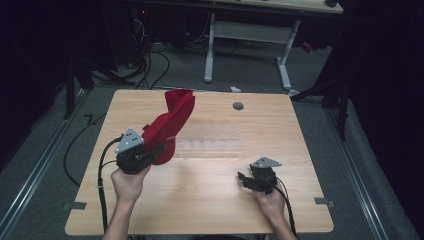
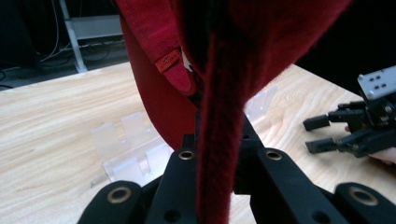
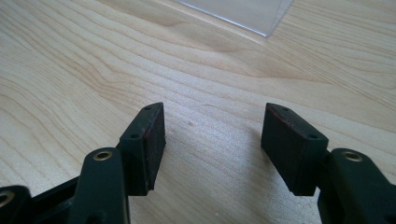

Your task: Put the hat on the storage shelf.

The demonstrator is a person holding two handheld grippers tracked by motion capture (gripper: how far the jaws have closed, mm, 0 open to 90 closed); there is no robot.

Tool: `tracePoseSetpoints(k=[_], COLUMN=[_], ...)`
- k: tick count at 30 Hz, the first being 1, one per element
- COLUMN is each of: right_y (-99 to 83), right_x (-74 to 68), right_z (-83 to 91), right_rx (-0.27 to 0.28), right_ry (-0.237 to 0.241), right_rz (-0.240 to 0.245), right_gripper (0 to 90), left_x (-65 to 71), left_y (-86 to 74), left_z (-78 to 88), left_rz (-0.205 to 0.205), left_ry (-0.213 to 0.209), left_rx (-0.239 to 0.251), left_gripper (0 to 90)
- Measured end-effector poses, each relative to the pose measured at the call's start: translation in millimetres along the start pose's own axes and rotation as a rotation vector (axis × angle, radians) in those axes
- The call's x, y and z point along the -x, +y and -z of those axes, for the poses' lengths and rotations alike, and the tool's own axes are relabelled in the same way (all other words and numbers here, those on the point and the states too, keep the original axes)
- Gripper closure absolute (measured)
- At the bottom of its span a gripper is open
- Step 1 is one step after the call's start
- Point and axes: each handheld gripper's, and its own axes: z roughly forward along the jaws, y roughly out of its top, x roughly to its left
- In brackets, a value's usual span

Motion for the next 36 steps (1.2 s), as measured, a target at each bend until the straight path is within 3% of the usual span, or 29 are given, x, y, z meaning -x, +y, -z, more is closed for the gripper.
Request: tracePoseSetpoints(k=[8,18,25,36], right_y=[0.0,0.0,0.1,0.1], right_x=[-0.4,-0.7,-0.8,-0.8], right_z=[-0.1,-0.1,0.0,0.1], right_rx=[-0.001,-0.001,-0.002,-0.003], right_ry=[0.000,0.000,0.000,0.000], right_rz=[-0.003,-0.005,-0.007,-0.006], right_gripper=[39.4,39.0,39.0,38.8], left_x=[-7.9,-23.3,-30.5,-42.8], left_y=[13.5,23.4,26.7,24.0], left_z=[-10.9,-29.1,-43.9,-58.0], left_rz=[0.023,0.048,0.021,0.026], left_ry=[-0.004,0.027,0.059,0.075], left_rx=[0.018,0.033,0.023,0.031], left_gripper=[84.5,84.4,84.3,84.3])
